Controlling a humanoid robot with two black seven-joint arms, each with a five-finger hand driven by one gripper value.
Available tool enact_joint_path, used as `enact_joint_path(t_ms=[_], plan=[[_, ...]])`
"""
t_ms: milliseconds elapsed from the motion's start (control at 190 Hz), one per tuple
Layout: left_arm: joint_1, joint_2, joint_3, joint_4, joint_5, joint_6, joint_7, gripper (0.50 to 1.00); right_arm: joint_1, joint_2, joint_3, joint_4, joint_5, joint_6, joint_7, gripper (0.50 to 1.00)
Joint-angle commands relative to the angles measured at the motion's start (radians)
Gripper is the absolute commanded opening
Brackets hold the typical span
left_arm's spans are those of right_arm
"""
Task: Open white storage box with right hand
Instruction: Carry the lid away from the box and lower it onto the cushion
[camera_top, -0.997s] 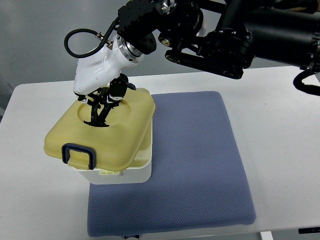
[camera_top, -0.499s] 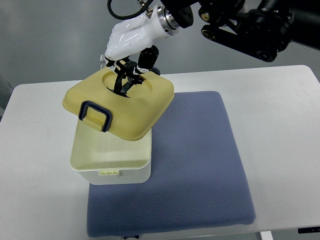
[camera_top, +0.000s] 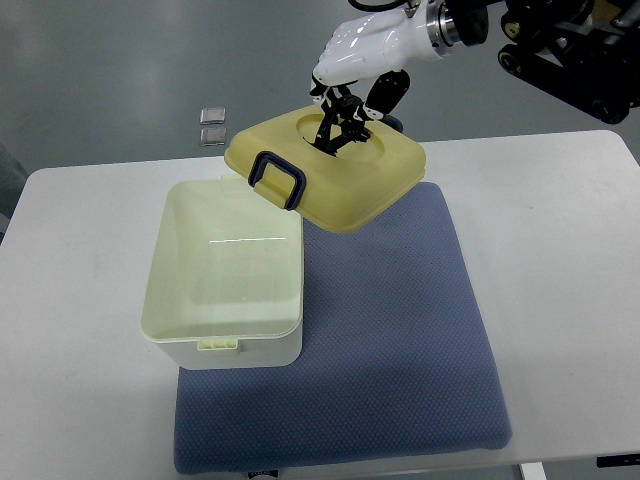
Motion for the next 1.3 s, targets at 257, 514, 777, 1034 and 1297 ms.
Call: enact_joint_path(t_ms=[257, 514, 777, 1034, 1297], plan=[[0.000, 0.000, 0.000, 0.000, 0.000, 0.000, 0.000, 1.000, -0.138, -0.041, -0.019, -0.066, -0.002, -0.088, 0.001, 0.500], [0.000, 0.000, 0.000, 0.000, 0.000, 0.000, 0.000, 1.000, -0.233, -0.036, -0.019, -0.112, -0.004, -0.126, 0.000, 0.500], [0.000, 0.000, 0.000, 0.000, 0.000, 0.000, 0.000, 1.000, -0.285, -0.028, -0.019, -0.109, -0.005, -0.144, 0.014, 0.500], [0.000, 0.000, 0.000, 0.000, 0.000, 0.000, 0.000, 1.000, -0.305, -0.024, -0.026, -0.057, -0.005, -0.141, 0.014, 0.500], [0.000, 0.000, 0.000, 0.000, 0.000, 0.000, 0.000, 1.000, -0.303, -0.028, -0.031, 0.035, -0.002, -0.131, 0.014, 0.500]])
